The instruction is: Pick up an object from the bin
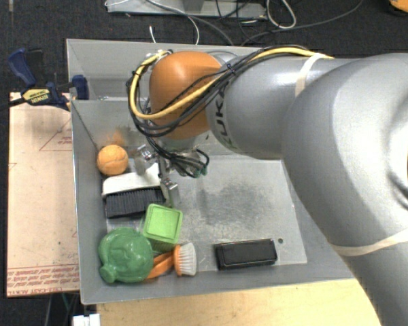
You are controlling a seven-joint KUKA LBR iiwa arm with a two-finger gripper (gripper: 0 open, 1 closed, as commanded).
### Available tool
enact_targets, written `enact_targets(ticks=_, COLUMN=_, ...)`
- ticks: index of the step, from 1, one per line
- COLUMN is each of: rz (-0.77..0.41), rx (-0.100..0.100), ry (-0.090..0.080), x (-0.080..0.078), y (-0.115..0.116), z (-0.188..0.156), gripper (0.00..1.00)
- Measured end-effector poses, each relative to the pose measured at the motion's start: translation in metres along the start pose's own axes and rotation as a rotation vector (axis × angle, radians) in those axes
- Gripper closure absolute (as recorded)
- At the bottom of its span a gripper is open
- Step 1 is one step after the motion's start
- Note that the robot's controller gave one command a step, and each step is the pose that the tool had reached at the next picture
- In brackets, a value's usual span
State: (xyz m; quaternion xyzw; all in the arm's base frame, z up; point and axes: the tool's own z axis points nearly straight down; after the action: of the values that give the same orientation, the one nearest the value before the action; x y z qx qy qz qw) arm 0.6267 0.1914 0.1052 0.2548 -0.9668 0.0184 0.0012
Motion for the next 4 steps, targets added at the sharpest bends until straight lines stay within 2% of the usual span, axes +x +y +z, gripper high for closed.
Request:
enact_targets(ticks=1, rz=-0.021, rx=0.004, ry=-0.009, x=-0.001, y=0.030, z=0.012, gripper=0.00)
enact_targets(ticks=2, rz=-0.174, rx=0.002, ry=-0.014, x=0.001, y=0.039, z=0.016, gripper=0.00)
enact_targets(ticks=3, rz=-0.131, rx=0.006, ry=-0.019, x=0.010, y=0.064, z=0.024, gripper=0.00)
enact_targets(ticks=4, rz=-0.180, rx=-0.001, ry=-0.016, x=-0.001, y=0.060, z=0.022, gripper=1.00)
